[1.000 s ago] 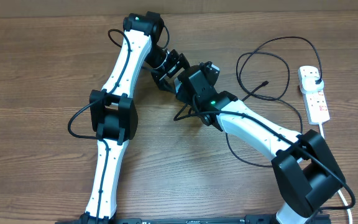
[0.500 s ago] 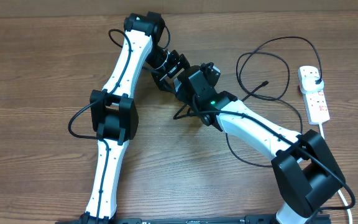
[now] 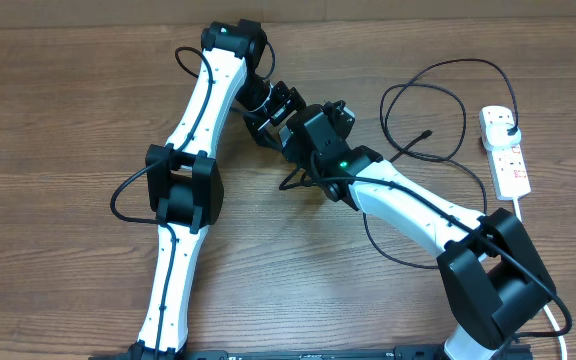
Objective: Plug charger to phone and switch on socket
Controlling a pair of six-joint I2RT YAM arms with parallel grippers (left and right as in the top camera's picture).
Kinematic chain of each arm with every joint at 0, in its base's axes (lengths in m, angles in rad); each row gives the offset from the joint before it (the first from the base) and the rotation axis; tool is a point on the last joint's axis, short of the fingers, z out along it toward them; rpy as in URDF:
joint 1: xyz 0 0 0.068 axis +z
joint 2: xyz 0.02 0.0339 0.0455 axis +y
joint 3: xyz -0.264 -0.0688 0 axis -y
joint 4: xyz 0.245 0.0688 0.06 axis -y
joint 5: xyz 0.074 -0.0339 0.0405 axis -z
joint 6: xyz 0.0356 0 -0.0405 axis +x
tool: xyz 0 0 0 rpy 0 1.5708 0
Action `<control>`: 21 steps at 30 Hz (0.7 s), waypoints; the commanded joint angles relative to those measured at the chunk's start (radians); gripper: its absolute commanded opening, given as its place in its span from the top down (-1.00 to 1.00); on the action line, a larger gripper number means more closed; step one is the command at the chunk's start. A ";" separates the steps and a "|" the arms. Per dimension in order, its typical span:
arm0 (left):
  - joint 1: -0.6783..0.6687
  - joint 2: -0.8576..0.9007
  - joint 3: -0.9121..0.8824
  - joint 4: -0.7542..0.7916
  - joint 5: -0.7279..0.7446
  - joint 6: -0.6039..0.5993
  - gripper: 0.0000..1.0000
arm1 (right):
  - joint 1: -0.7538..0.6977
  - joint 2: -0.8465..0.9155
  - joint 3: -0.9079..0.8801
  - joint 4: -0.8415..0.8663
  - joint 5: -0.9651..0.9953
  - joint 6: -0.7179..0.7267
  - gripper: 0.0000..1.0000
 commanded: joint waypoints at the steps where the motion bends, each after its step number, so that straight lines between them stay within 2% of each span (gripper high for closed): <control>1: -0.001 -0.004 0.033 0.000 -0.003 -0.007 -0.09 | 0.002 0.009 0.031 -0.008 -0.005 -0.018 0.84; 6: 0.000 -0.004 0.033 0.000 -0.045 -0.007 -0.07 | 0.002 0.009 0.031 -0.031 0.000 -0.027 0.90; 11: 0.023 -0.004 0.033 0.000 -0.101 -0.005 -0.25 | -0.014 0.008 0.031 -0.030 -0.001 -0.029 0.92; 18: 0.132 -0.004 0.118 -0.072 -0.106 0.051 -0.36 | -0.080 -0.037 0.032 -0.081 -0.010 -0.029 0.92; 19: 0.153 -0.005 0.145 -0.072 -0.099 0.084 -0.52 | -0.093 -0.052 0.032 -0.093 -0.014 -0.029 0.92; 20: 0.175 -0.014 0.171 -0.072 -0.080 0.109 -1.00 | -0.109 -0.073 0.032 -0.111 -0.023 -0.029 0.92; 21: 0.193 -0.027 0.187 -0.072 -0.073 0.110 -1.00 | -0.123 -0.093 0.032 -0.129 -0.032 -0.030 0.92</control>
